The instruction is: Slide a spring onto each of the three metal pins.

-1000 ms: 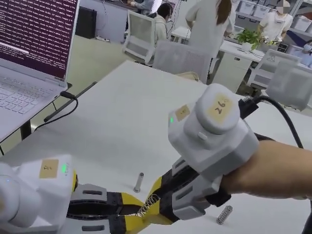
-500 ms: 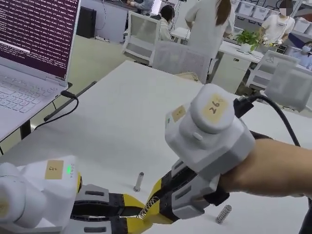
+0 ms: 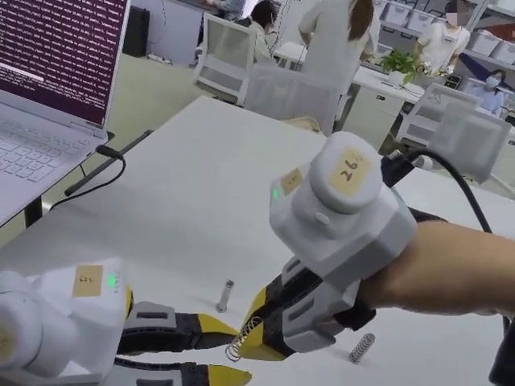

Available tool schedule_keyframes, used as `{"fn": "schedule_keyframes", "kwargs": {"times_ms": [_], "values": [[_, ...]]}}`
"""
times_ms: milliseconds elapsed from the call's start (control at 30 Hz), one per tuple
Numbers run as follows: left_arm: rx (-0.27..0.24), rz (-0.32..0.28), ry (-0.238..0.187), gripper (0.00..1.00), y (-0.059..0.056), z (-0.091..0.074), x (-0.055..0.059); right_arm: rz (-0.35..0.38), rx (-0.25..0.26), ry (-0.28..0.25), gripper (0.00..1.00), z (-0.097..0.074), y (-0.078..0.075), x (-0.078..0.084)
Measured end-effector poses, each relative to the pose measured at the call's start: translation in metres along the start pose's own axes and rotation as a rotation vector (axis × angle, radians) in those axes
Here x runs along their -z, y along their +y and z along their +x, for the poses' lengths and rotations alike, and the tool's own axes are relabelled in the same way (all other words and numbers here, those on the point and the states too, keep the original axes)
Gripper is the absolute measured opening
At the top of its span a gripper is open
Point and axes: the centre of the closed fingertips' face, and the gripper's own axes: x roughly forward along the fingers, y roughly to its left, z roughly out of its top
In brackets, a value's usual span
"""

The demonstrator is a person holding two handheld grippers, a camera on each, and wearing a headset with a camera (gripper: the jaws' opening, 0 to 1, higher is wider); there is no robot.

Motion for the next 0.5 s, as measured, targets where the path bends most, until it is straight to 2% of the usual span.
{"fn": "schedule_keyframes", "kwargs": {"times_ms": [500], "values": [[-0.040,-0.013,0.018,0.47,0.006,-0.014,0.005,0.019,0.037,-0.020,0.08,-0.002,-0.009,-0.008]]}}
